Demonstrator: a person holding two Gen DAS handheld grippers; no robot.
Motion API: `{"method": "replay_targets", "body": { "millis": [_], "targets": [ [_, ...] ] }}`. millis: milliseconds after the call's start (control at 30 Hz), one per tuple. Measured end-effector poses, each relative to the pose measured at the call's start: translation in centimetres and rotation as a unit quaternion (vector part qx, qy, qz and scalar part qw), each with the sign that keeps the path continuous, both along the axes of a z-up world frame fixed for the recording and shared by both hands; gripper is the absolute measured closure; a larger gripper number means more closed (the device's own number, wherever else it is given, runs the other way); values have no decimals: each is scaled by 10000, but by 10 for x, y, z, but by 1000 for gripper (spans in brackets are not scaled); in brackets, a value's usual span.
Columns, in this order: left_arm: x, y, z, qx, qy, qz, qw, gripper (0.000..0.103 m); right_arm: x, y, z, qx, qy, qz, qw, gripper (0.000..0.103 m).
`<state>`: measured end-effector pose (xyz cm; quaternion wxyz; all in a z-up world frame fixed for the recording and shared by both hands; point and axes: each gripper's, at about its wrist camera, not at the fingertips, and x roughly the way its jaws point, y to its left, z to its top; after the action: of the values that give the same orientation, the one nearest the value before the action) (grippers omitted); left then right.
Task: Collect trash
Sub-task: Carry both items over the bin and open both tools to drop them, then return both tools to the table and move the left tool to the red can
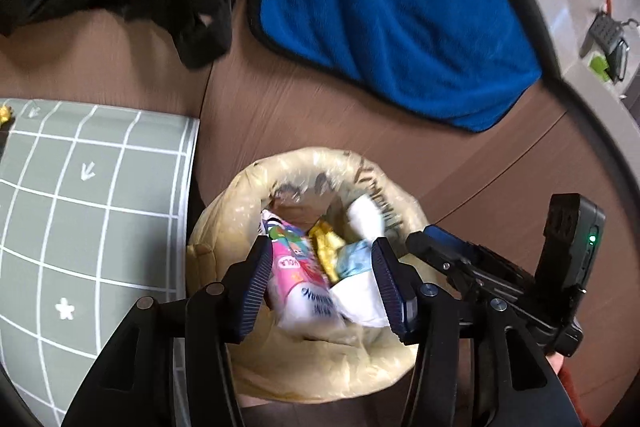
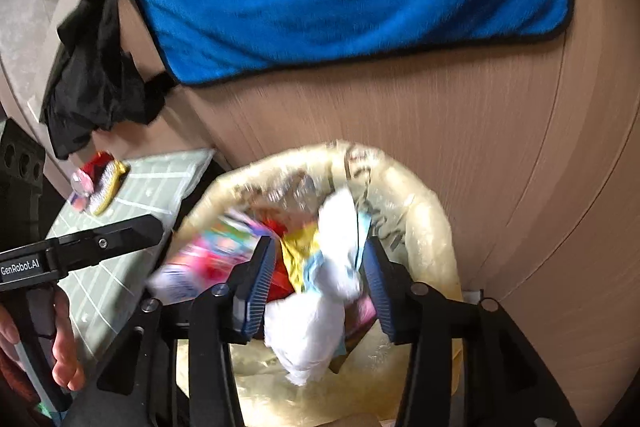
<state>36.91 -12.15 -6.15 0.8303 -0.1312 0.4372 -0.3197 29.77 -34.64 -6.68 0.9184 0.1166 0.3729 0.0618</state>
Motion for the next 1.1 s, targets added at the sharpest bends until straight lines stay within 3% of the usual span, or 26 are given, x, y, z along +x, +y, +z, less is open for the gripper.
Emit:
{"method": "replay_targets", "body": {
  "millis": [133,267,433,600,700,833,933,1000,1100],
  "targets": [
    [-10,24,25,-95,-280,176,9994,51,-7,4,20,29,-182,5,9998,58],
    [-24,58,48,186,-827,648,9943,51,-21,19,48,-268,-475,-27,9985,58],
    [-42,118,75,605,-1521,1512,9749,51,-26,51,78,-200,-874,135,9959,58],
    [-53,190,85,750,-1725,2009,9614,51,-28,109,108,-304,-1387,537,9884,58],
    [-56,233,84,765,-1700,2278,9557,51,-28,149,119,-427,-1610,775,9830,58],
    [-50,282,78,628,-1594,2549,9517,51,-17,198,121,-486,-1592,1176,9790,58],
    [-33,313,66,464,-1387,2598,9545,51,-6,232,119,-569,-1511,1461,9760,58],
    [-9,331,54,259,-1080,2536,9609,51,2,251,114,-600,-1460,1584,9747,58],
    [25,340,40,-58,-706,2475,9663,50,15,266,105,-563,-1357,1694,9745,58]
  ]
}}
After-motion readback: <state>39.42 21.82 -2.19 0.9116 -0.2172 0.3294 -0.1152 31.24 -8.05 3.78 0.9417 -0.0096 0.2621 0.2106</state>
